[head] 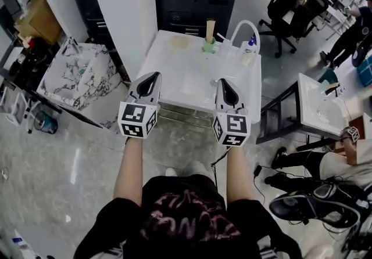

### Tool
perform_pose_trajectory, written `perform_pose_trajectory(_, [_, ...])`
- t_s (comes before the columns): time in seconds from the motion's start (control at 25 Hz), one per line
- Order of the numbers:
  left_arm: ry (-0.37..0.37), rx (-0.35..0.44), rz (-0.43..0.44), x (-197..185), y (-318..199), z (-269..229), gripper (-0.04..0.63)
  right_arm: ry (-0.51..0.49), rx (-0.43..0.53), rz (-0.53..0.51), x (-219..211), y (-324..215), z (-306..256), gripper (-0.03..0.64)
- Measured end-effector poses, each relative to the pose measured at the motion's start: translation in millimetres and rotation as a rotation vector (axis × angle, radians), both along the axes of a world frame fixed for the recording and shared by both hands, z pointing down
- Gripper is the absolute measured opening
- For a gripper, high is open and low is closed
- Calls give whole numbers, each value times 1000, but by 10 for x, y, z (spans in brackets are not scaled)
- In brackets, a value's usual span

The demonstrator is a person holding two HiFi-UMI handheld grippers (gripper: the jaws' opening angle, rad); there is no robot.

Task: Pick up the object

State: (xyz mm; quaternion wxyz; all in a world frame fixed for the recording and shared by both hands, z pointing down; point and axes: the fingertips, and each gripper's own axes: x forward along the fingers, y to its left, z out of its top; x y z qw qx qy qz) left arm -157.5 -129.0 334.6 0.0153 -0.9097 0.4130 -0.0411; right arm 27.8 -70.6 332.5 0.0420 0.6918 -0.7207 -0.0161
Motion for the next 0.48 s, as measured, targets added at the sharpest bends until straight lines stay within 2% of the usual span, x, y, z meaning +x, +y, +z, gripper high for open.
perform_pose_trajectory(0.2, [13, -4, 20, 96, -366, 18, 15, 13, -9, 8, 43, -347, 29, 15])
perform_pose_trajectory(0.48, [18, -30, -2, 271, -1028, 181, 15, -4, -19, -16, 214, -1062, 149, 15])
